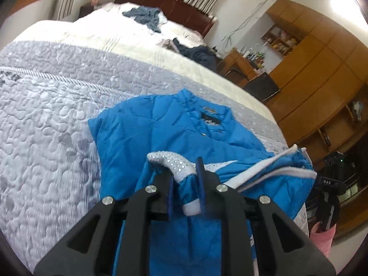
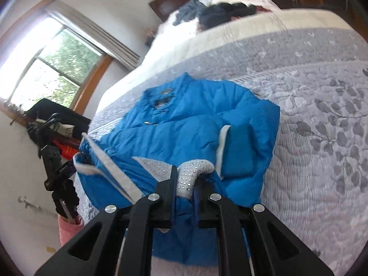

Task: Fold large clothes
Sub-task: 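Lift the hem with both tools and fold it toward the collar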

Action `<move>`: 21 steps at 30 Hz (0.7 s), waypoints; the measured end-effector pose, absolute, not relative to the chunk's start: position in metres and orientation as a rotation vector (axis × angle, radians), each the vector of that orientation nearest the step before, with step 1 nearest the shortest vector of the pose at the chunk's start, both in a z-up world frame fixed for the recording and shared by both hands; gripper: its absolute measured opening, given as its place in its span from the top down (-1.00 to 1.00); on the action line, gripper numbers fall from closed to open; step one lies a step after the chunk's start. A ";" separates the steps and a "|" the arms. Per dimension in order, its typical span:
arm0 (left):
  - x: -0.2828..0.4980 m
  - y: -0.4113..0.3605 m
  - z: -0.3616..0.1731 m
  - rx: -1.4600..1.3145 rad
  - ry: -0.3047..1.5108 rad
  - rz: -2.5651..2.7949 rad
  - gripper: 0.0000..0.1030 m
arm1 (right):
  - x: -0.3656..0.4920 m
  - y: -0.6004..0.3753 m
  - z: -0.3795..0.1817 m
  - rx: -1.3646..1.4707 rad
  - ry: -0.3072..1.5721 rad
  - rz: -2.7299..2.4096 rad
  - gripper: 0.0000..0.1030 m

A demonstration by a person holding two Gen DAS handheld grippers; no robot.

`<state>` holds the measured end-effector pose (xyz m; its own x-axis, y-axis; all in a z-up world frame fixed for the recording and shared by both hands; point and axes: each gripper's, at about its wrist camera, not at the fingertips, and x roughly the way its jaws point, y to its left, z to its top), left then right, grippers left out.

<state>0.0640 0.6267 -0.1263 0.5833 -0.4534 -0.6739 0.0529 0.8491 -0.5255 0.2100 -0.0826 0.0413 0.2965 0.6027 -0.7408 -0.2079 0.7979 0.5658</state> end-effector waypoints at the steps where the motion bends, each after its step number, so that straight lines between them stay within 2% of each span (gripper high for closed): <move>1: 0.072 0.627 -0.132 -0.488 0.921 -0.303 0.66 | 0.216 -0.082 0.034 0.401 1.166 0.547 0.78; 5: 0.095 0.626 -0.149 -0.484 0.957 -0.281 0.64 | 0.238 -0.083 0.009 0.421 1.217 0.513 0.78; 12: 0.105 0.627 -0.154 -0.494 0.962 -0.298 0.61 | 0.249 -0.088 -0.003 0.457 1.233 0.526 0.75; 20: 0.079 0.656 -0.143 -0.623 0.953 -0.379 0.40 | 0.229 -0.115 0.014 0.548 1.178 0.605 0.36; 21: 0.073 0.661 -0.140 -0.633 0.942 -0.377 0.32 | 0.226 -0.118 0.017 0.539 1.165 0.596 0.26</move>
